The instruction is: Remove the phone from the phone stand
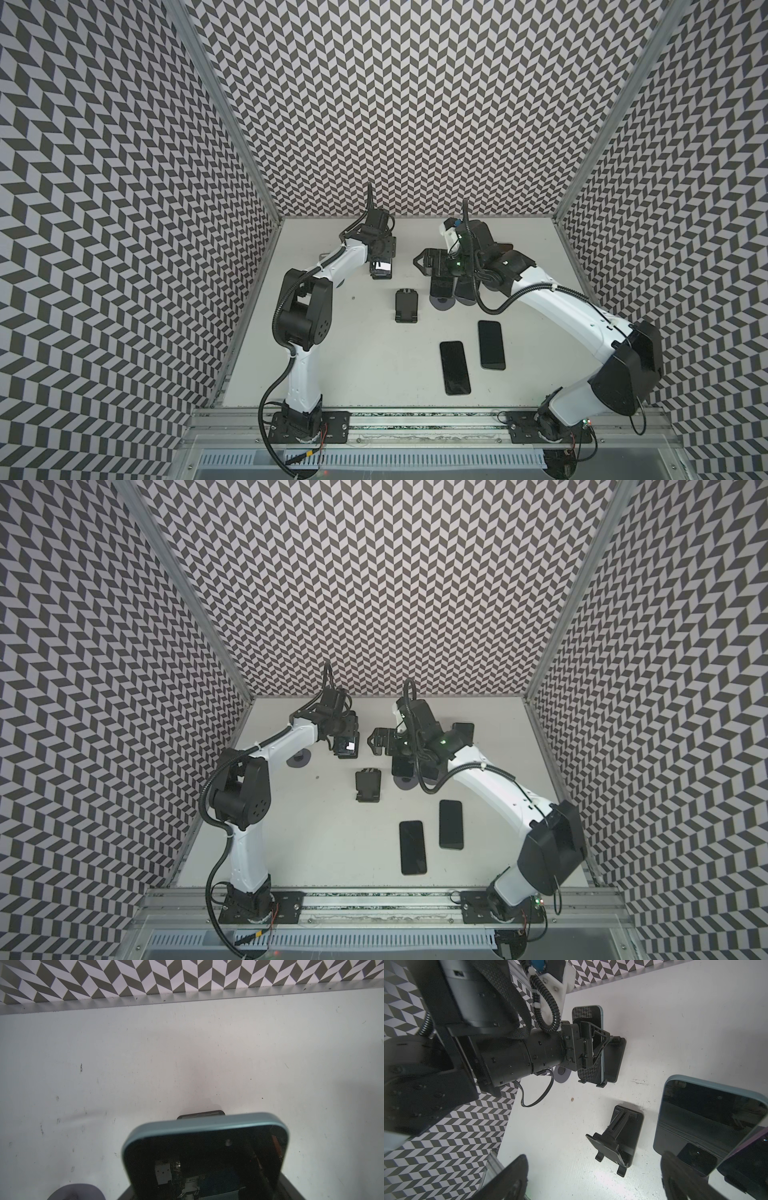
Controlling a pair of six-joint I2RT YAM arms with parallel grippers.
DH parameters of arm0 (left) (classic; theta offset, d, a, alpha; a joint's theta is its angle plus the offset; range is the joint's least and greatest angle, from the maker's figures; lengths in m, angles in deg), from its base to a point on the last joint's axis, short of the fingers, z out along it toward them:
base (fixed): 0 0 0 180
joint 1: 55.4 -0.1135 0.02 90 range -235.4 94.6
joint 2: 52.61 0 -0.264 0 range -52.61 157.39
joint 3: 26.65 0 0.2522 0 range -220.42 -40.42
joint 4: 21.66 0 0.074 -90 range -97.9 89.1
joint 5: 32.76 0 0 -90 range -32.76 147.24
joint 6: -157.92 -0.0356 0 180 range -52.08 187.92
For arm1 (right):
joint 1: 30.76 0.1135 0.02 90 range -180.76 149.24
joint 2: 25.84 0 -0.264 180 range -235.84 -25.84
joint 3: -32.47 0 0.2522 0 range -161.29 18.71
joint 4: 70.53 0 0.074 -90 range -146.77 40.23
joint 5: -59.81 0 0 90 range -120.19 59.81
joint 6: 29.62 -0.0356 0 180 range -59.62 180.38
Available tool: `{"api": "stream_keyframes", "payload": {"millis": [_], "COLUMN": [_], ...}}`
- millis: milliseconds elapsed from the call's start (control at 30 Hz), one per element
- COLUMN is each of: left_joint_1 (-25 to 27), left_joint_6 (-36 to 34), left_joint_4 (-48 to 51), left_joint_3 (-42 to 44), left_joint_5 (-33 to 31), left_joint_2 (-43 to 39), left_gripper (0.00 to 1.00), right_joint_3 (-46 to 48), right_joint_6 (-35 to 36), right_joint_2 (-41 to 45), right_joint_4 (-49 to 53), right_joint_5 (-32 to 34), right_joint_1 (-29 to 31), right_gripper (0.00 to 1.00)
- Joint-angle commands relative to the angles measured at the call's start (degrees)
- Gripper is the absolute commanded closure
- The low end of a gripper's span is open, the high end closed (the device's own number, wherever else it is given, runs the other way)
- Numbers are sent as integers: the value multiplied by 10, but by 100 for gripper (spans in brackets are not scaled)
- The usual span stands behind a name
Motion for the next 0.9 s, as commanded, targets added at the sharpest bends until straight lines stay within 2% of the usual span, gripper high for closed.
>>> {"api": "stream_keyframes", "payload": {"millis": [0,433,867], "left_joint_1": [3,2,3], "left_joint_6": [-4,0,1], "left_joint_4": [-7,-18,-20], "left_joint_3": [16,26,29], "left_joint_5": [20,40,34], "left_joint_2": [-35,-61,-77], "left_gripper": [35,39,38], "right_joint_3": [-13,-19,-23], "right_joint_6": [-9,-15,-14], "right_joint_2": [4,0,2], "right_joint_4": [-3,1,7], "right_joint_5": [7,8,13], "right_joint_1": [3,8,17], "right_gripper": [3,4,4]}}
